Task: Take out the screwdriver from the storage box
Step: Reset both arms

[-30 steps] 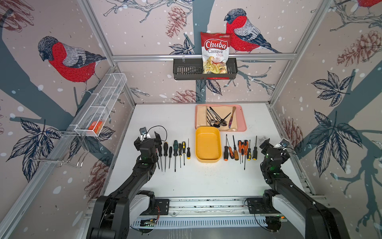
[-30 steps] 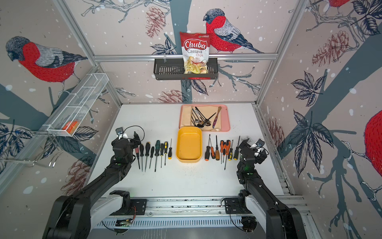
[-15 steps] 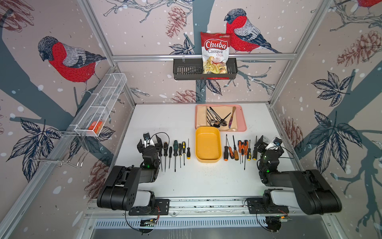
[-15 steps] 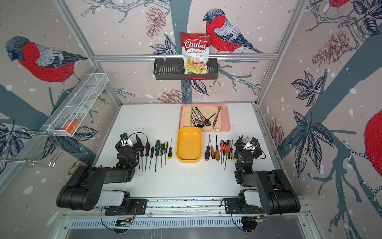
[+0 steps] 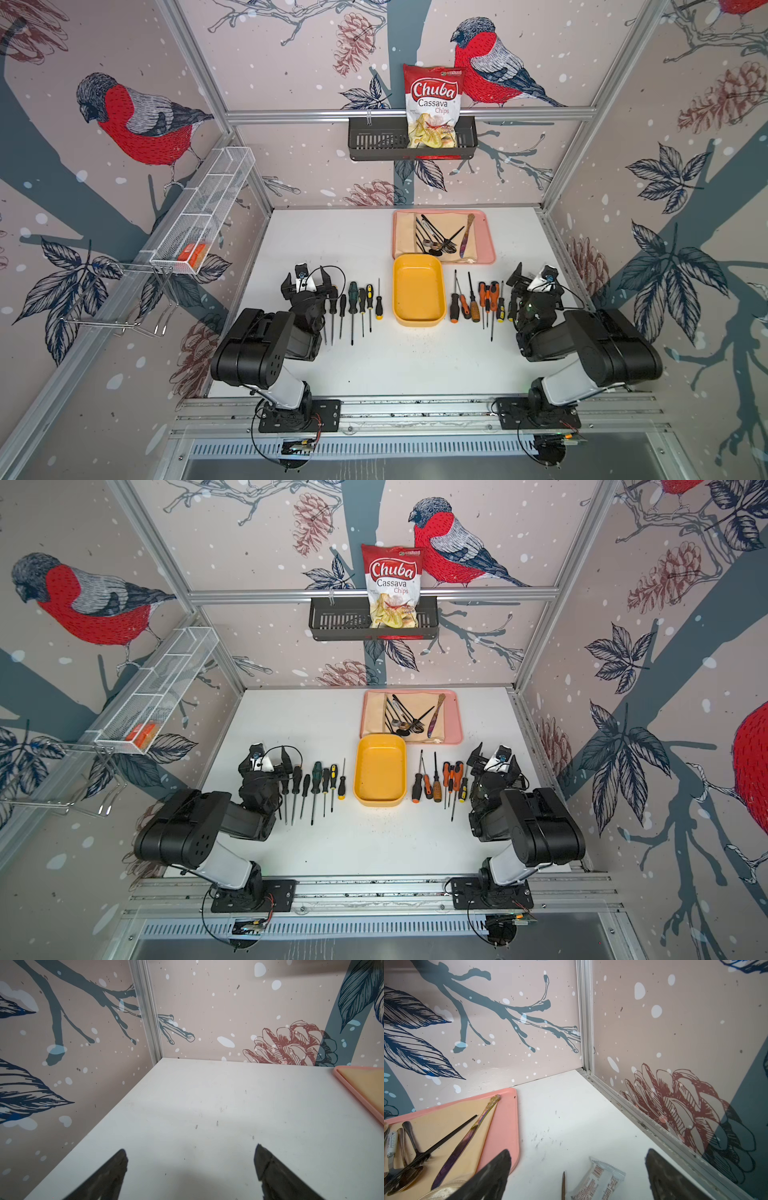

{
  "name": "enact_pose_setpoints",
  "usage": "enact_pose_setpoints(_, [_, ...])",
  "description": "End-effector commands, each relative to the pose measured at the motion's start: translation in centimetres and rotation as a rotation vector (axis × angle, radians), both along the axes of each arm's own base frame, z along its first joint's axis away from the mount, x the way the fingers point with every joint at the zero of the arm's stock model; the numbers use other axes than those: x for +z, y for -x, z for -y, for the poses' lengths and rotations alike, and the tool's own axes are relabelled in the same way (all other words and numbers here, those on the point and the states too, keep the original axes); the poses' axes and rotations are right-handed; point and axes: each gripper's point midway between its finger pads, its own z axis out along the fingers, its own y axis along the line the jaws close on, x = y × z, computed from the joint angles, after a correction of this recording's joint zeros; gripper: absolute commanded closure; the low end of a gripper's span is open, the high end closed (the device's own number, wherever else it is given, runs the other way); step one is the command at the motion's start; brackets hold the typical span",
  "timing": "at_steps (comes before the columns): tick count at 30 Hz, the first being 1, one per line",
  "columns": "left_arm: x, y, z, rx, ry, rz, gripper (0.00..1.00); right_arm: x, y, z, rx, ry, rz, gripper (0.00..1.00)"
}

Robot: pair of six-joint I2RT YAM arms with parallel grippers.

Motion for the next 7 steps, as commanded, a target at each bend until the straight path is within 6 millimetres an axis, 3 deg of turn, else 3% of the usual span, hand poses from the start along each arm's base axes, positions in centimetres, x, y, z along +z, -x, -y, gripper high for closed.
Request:
enact_pose_setpoints(1, [1.02, 0.02, -0.15, 0.009, 0.0, 0.048, 0.03, 0.04, -0.25, -0.04, -0.002, 0.007, -0.001, 0.0])
enact_pose_setpoints(7, [1.08, 0.18, -0.65, 0.053, 0.005, 0.05, 0.02, 0.01, -0.36, 0.19, 0.004, -0.009, -0.005, 0.0])
